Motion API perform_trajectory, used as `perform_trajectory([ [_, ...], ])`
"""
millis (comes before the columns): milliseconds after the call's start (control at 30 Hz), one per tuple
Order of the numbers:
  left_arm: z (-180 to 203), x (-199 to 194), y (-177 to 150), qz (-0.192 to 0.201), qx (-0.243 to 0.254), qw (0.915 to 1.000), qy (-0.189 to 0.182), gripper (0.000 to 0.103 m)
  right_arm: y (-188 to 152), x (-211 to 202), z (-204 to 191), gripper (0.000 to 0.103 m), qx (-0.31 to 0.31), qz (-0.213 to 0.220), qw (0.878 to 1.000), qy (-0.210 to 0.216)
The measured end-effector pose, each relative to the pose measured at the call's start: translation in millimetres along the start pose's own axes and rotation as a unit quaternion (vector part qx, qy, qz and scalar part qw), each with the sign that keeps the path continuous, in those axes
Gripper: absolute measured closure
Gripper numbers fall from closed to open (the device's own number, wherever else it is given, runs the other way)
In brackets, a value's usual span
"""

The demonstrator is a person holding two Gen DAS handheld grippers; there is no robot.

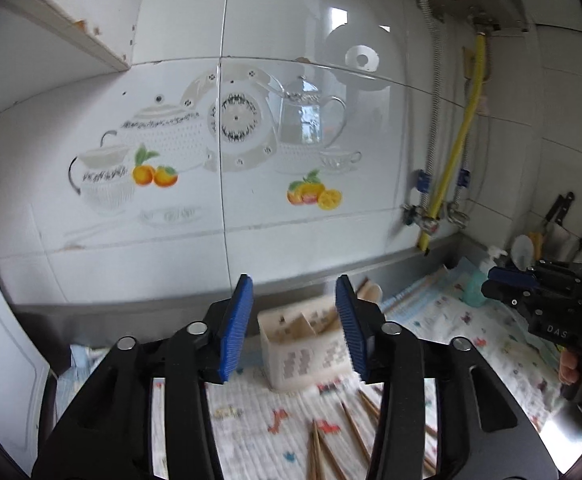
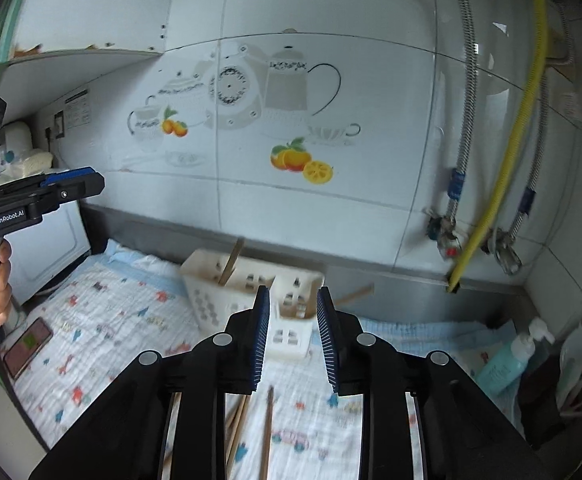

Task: Organize utensils
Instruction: 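Lower the left tool's chopstick into the holder while the right tool drops its chopstick in, then bring both open tools back down to the chopsticks on the cloth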

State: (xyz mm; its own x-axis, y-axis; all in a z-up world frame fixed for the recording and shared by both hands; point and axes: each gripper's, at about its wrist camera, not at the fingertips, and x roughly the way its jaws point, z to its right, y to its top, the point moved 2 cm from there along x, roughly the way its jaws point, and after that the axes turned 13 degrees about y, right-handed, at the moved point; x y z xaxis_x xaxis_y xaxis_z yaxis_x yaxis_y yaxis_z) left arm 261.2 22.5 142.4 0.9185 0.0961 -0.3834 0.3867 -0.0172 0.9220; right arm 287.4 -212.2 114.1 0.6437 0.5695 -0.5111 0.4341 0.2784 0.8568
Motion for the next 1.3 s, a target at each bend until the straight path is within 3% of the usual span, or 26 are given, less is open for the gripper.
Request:
perform_trajectory([
  [333, -6.8, -23.4, -107.0, -0.082, 0.001, 0.9966, -0.008, 0.05, -101.7, -17.7, -23.7, 0.079, 0.025, -0.04, 0.999, -0.002],
  [533, -10.6, -18.0, -171.3, -0.164, 0.011, 0.9863, -0.013, 0.05, -150.3, -9.7, -33.4, 0.079, 0.032, -0.076, 0.996, -0.014],
  [700, -4.4, -16.3, -210.2, -0.207, 0.038, 0.9774, -0.017, 0.05, -180.4, 0.9, -36.3, 0.079, 0.042, -0.105, 0.993, -0.018],
  [933, 2.0, -8.3, -248.1, -0.254, 0.039, 0.9661, -0.027, 0.051, -197.6, 10.1, -34.2, 0.079, 0.054, -0.12, 0.991, -0.022],
  [1133, 4.8, -4.9, -263.2, -0.268, 0.043, 0.9621, -0.026, 0.052, -208.1, 13.6, -29.4, 0.079, 0.067, -0.129, 0.989, -0.023],
  [1200, 4.8, -3.2, -266.5, -0.275, 0.042, 0.9602, -0.026, 0.063, -210.6, 14.0, -27.8, 0.079, 0.07, -0.131, 0.989, -0.024],
  [1300, 5.1, -0.3, -271.7, -0.284, 0.043, 0.9575, -0.028, 0.072, -214.6, 15.6, -26.0, 0.079, 0.076, -0.134, 0.988, -0.024],
])
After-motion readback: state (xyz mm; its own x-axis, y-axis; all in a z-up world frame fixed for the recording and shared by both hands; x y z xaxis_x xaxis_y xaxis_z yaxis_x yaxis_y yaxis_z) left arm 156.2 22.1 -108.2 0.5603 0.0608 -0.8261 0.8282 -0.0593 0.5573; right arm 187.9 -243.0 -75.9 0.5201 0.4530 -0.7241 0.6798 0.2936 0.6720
